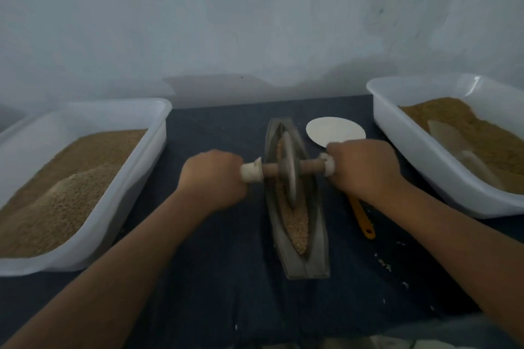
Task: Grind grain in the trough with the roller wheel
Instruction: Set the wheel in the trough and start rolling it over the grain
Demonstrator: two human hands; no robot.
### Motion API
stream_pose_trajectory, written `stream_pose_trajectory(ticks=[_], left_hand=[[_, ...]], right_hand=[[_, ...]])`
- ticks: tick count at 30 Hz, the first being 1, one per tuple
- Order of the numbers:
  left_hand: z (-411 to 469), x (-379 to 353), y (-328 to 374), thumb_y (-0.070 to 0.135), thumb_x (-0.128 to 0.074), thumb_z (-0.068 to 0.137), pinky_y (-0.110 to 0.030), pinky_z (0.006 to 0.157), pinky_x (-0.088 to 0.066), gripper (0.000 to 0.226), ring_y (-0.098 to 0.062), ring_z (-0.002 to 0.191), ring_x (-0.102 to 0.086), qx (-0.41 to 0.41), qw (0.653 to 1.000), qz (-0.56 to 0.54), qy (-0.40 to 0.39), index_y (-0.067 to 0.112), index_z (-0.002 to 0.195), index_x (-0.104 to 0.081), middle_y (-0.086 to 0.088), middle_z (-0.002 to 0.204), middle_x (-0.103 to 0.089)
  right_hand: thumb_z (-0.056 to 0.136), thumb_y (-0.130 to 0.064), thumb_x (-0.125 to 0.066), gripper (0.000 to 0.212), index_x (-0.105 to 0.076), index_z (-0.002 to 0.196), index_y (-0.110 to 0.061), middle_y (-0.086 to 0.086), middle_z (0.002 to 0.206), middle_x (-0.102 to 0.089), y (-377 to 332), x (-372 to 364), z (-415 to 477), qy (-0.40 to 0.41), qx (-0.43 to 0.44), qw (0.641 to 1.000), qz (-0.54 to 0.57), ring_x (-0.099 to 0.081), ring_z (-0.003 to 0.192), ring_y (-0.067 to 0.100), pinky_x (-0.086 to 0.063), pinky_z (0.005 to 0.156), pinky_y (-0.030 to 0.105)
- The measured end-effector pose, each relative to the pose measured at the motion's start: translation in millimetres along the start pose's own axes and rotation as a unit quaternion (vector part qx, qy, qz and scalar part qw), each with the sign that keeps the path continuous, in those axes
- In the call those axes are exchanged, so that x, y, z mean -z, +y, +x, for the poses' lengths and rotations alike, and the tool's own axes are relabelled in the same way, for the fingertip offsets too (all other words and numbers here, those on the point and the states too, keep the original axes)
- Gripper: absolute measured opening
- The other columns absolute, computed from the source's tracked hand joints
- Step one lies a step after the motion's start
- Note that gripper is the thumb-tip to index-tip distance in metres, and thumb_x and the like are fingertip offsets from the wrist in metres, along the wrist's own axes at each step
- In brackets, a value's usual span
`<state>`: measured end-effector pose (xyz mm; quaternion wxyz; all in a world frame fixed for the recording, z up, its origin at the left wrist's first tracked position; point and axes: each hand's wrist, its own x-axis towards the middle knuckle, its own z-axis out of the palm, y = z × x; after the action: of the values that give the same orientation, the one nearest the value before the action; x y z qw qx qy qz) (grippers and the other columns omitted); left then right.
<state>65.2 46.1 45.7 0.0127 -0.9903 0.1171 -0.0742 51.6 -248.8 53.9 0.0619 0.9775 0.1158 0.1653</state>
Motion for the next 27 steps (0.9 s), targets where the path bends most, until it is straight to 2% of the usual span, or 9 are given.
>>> stream_pose_trajectory(ticks=[2,5,9,11,13,16,20,23,27], left_hand=[[37,1,-1,0.041,-0.061,0.080,-0.032,0.062,-0.048,0.017,-0.018,0.067,-0.060,0.040,0.999,-0.017,-0.004,0.026,0.072,-0.056,0.008,0.078,-0.064],[58,5,1,0.038,-0.064,0.081,-0.036,0.071,-0.054,0.017,-0.026,0.081,-0.066,0.064,0.997,-0.049,-0.020,0.026,0.074,-0.056,0.003,0.087,-0.066],[14,4,-3,0.042,-0.059,0.080,-0.032,0.062,-0.046,0.020,-0.020,0.066,-0.057,0.002,1.000,-0.016,-0.013,0.029,0.067,-0.050,0.009,0.072,-0.058],[-23,-2,-5,0.047,-0.059,0.075,-0.028,0.052,-0.037,0.024,-0.012,0.053,-0.048,-0.038,0.999,0.019,0.029,0.031,0.064,-0.044,0.012,0.061,-0.049],[-38,-1,-5,0.048,-0.059,0.068,-0.023,0.045,-0.023,0.027,-0.005,0.045,-0.037,-0.062,0.995,0.027,0.070,0.033,0.059,-0.039,0.012,0.052,-0.042],[-11,2,-3,0.048,-0.059,0.072,-0.026,0.048,-0.028,0.025,-0.008,0.050,-0.041,-0.032,0.999,0.024,0.027,0.031,0.062,-0.045,0.012,0.059,-0.048],[52,4,-3,0.048,-0.061,0.079,-0.032,0.059,-0.045,0.023,-0.017,0.064,-0.055,0.035,0.999,-0.001,-0.002,0.026,0.071,-0.058,0.008,0.073,-0.059],[61,7,-1,0.052,-0.061,0.081,-0.033,0.063,-0.048,0.028,-0.018,0.069,-0.059,0.050,0.998,-0.034,-0.022,0.024,0.079,-0.064,0.007,0.079,-0.063],[4,1,-6,0.043,-0.059,0.079,-0.030,0.056,-0.040,0.017,-0.014,0.062,-0.053,0.014,0.999,-0.023,-0.034,0.029,0.070,-0.054,0.010,0.072,-0.060]], right_hand=[[0.091,-0.032,-0.063,0.023,-0.048,0.073,-0.030,-0.007,0.063,-0.048,-4,1,30,0.029,-0.023,0.999,-0.010,-0.050,0.057,0.015,-0.047,0.055,0.033],[0.088,-0.035,-0.054,0.018,-0.057,0.074,-0.025,-0.005,0.064,-0.053,-8,12,55,0.005,-0.026,0.999,-0.035,-0.053,0.058,0.016,-0.043,0.053,0.030],[0.096,-0.043,-0.054,0.027,-0.053,0.072,-0.030,-0.008,0.064,-0.052,-4,9,14,-0.021,-0.040,0.999,-0.009,-0.047,0.056,0.007,-0.036,0.052,0.030],[0.086,-0.049,-0.057,0.021,-0.051,0.072,-0.036,-0.011,0.059,-0.051,-5,6,-27,-0.029,-0.033,0.999,-0.008,-0.047,0.052,0.004,-0.039,0.049,0.029],[0.076,-0.056,-0.052,0.024,-0.041,0.065,-0.038,-0.011,0.052,-0.045,-4,7,-48,-0.029,-0.019,0.999,0.010,-0.041,0.045,0.002,-0.031,0.043,0.026],[0.088,-0.060,-0.034,0.036,-0.046,0.064,-0.035,-0.011,0.055,-0.050,0,3,-26,-0.033,-0.026,0.999,0.034,-0.047,0.048,0.005,-0.037,0.047,0.028],[0.097,-0.048,-0.057,0.036,-0.050,0.067,-0.030,-0.008,0.062,-0.052,1,-8,44,0.010,-0.049,0.999,0.017,-0.048,0.054,0.010,-0.034,0.049,0.028],[0.094,-0.048,-0.059,0.030,-0.055,0.071,-0.029,-0.007,0.068,-0.059,-2,-1,62,-0.025,-0.047,0.999,-0.001,-0.054,0.059,0.013,-0.048,0.056,0.031],[0.093,-0.041,-0.062,0.028,-0.052,0.070,-0.028,-0.008,0.063,-0.054,-3,6,11,-0.004,-0.031,0.999,0.011,-0.051,0.056,0.009,-0.046,0.055,0.031]])
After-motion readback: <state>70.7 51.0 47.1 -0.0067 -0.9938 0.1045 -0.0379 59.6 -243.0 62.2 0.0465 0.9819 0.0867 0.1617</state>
